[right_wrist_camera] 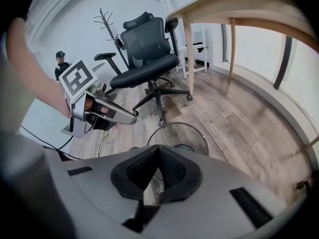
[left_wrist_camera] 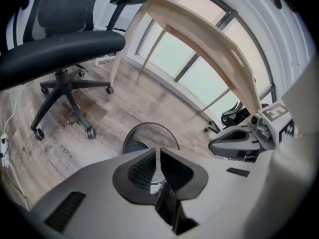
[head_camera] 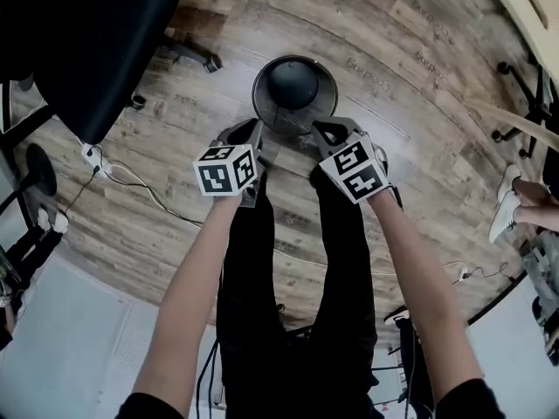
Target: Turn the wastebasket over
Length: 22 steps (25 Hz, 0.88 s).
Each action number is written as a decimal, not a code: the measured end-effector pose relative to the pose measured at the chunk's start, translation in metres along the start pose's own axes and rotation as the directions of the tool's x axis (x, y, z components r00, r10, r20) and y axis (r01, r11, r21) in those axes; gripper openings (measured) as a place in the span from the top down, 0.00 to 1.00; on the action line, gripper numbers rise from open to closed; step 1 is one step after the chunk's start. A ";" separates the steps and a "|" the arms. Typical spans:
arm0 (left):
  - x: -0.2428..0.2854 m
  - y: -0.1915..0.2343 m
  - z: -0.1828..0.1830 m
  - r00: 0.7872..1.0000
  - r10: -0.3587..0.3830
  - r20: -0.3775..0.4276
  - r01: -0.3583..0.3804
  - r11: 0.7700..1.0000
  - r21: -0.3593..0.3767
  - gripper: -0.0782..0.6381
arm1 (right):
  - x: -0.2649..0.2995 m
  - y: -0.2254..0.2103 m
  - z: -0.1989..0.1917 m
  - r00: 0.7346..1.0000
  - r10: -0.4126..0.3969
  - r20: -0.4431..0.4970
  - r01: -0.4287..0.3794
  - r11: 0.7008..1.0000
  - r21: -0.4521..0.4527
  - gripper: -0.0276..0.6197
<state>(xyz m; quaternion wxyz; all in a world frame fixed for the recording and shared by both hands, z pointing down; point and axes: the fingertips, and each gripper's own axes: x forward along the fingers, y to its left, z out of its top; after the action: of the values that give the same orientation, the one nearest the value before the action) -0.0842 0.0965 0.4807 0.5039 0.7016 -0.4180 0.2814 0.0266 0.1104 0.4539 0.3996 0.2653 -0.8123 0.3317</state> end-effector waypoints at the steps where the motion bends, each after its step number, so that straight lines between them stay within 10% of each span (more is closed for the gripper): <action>1: -0.009 -0.009 0.003 1.000 -0.010 0.005 0.010 1.000 0.006 0.84 | -0.009 0.004 0.006 1.000 0.001 0.008 -0.001 1.000 0.014 0.91; 22: -0.187 -0.162 0.129 0.964 -0.158 0.215 0.116 0.973 0.198 0.87 | -0.197 0.018 0.120 0.960 -0.147 0.239 0.132 0.988 0.079 0.91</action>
<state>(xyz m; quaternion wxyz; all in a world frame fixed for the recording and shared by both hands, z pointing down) -0.0383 0.0549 0.2084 0.4040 0.8000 -0.3958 0.2003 0.0641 0.0647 0.2301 0.3103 0.3731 -0.8238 0.2928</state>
